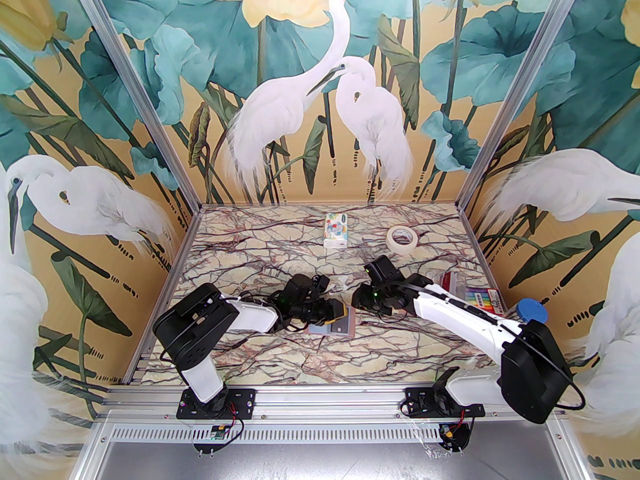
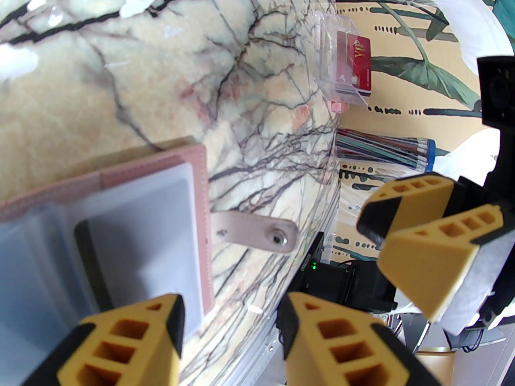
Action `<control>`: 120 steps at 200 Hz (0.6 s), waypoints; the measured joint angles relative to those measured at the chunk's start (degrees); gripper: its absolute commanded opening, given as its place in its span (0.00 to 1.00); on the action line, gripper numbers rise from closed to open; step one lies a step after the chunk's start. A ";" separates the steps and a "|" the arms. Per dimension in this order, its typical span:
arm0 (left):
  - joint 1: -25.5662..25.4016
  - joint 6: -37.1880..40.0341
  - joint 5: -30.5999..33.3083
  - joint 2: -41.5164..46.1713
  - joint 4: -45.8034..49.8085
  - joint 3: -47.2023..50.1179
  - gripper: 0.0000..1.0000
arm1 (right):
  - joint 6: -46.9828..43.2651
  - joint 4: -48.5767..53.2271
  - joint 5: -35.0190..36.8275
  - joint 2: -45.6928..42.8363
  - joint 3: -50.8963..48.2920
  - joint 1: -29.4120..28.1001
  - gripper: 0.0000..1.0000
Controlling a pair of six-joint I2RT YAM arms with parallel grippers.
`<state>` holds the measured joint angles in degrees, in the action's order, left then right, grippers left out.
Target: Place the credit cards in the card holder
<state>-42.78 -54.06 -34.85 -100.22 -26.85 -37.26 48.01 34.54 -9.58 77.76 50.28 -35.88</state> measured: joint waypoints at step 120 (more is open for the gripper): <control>2.19 2.91 2.62 14.12 7.63 2.91 0.46 | -11.28 11.08 8.26 -1.88 3.48 23.08 0.46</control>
<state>-40.60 -51.16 -32.23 -86.11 -19.22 -34.35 36.73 45.63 -1.32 75.88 53.76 -12.80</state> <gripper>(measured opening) 0.455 0.447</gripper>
